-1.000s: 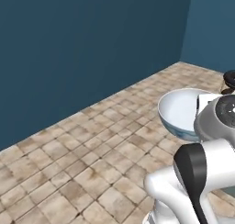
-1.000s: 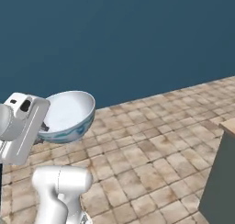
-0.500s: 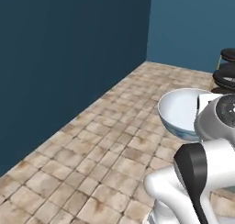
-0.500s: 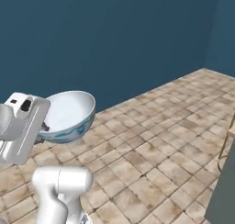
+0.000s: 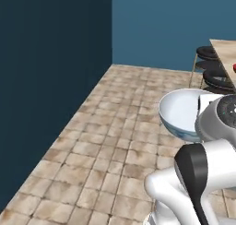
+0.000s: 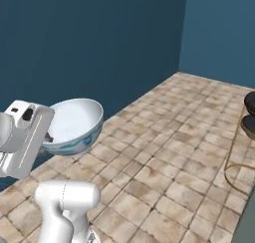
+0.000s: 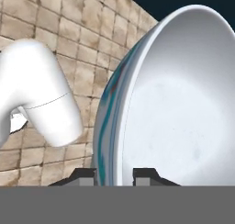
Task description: Pick up the bowls from the cabinet and place each bowl in front of a stool on the dining counter.
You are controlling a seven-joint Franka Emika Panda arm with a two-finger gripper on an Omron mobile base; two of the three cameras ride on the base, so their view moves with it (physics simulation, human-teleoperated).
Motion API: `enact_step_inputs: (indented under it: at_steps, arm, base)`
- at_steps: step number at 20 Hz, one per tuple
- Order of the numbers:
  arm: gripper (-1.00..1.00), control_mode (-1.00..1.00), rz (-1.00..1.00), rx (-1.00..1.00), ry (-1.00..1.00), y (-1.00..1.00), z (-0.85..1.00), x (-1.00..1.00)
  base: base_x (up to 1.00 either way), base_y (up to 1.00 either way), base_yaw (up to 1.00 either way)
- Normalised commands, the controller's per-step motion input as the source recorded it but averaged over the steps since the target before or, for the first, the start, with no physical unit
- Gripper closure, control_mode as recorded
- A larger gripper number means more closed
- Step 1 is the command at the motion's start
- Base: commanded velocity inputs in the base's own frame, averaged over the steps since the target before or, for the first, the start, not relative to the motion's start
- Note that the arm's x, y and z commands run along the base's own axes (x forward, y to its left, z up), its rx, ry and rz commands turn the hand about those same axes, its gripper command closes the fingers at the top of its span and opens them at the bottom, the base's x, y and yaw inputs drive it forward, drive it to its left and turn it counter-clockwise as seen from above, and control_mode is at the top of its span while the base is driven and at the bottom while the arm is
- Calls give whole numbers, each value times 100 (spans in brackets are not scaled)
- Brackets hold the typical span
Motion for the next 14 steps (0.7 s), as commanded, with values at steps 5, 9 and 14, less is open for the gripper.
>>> enact_step_inputs:
  at_steps: [5,9,14]
  arm:
    - [100,100,0,0,0,0,0,0]
    - [100,100,0,0,0,0,0,0]
    - [100,100,0,0,0,0,0,0]
  base:
    - [100,70,-48]
    - [100,71,-50]
    - [100,71,-50]
